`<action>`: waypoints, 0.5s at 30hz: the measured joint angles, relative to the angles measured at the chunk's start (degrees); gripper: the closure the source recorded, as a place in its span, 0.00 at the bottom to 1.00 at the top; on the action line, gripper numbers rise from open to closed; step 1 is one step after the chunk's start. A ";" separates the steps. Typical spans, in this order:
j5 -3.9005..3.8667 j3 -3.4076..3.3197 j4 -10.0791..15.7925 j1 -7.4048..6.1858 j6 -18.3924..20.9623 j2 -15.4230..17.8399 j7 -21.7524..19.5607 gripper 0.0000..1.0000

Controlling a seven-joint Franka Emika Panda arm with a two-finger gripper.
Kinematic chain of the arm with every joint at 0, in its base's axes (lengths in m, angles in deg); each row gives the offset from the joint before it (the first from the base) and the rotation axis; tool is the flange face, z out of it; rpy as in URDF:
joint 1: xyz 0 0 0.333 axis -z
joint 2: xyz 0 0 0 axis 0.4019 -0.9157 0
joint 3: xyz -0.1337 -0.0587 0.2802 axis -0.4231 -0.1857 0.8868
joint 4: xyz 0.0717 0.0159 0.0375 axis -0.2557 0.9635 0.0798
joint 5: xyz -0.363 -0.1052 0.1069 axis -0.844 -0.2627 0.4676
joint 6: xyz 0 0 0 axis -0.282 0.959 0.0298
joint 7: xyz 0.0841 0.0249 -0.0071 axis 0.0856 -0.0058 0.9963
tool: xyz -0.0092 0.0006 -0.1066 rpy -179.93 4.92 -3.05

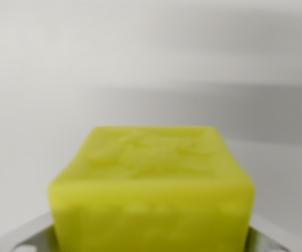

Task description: Pick yellow cube

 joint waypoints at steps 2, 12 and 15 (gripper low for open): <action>-0.03 0.00 -0.08 0.00 0.56 0.50 -0.03 1.00; -0.17 0.00 -0.59 0.01 3.44 2.85 -0.13 1.00; -0.21 0.00 -0.77 0.01 4.30 3.54 -0.16 1.00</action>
